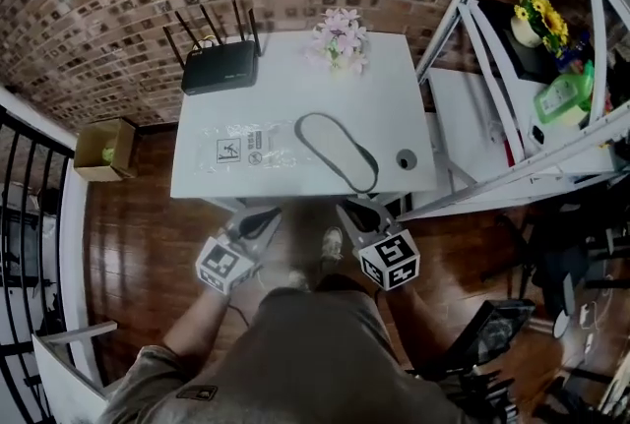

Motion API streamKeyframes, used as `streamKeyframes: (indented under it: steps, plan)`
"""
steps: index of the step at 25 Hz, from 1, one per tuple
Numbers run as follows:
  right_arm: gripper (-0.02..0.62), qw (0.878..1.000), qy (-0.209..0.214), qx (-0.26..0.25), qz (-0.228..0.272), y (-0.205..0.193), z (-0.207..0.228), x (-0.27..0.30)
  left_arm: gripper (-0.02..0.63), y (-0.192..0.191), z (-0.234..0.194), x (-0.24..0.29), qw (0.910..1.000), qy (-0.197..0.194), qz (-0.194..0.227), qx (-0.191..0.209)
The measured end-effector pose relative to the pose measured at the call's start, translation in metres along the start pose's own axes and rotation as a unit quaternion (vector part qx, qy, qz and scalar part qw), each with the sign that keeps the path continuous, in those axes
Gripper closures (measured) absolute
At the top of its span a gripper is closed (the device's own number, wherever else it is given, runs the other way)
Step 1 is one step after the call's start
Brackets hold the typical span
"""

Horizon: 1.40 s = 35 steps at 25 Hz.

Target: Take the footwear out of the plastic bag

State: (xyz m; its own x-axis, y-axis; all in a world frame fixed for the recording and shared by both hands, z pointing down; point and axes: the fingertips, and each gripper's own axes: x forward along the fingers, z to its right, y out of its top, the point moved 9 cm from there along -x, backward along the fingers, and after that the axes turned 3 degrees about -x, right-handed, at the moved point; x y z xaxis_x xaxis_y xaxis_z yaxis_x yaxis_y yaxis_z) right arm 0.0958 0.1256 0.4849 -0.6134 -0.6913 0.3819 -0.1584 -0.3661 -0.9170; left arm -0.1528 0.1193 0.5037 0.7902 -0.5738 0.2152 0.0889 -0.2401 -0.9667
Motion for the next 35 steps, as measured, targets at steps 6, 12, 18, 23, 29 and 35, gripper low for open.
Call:
streamKeyframes:
  steps: [6,12,18,23,29,35]
  plan:
    - [0.580,1.000,-0.013,0.003,-0.002,-0.006,-0.026,-0.025,0.604,-0.008,0.023,-0.016,0.9998,-0.013,-0.005,-0.011]
    - [0.580,1.000,-0.001,-0.004,0.006,-0.001,-0.026,-0.036,0.604,-0.006,0.037,-0.015,0.9998,-0.003,0.006,-0.018]
    - [0.581,1.000,0.000,-0.005,0.015,-0.001,-0.009,-0.045,0.604,0.007,0.051,-0.003,0.9997,0.005,0.020,-0.011]
    - [0.581,1.000,0.000,-0.001,0.019,-0.002,-0.003,-0.047,0.603,0.008,0.054,0.000,0.9997,0.008,0.020,-0.013]
    - [0.583,1.000,0.002,-0.002,0.018,-0.004,0.001,-0.046,0.604,0.013,0.054,0.007,0.9996,0.007,0.024,-0.012]
    - [0.583,1.000,0.005,-0.003,0.015,-0.005,0.001,-0.044,0.603,0.013,0.053,0.009,0.9997,0.005,0.019,-0.011]
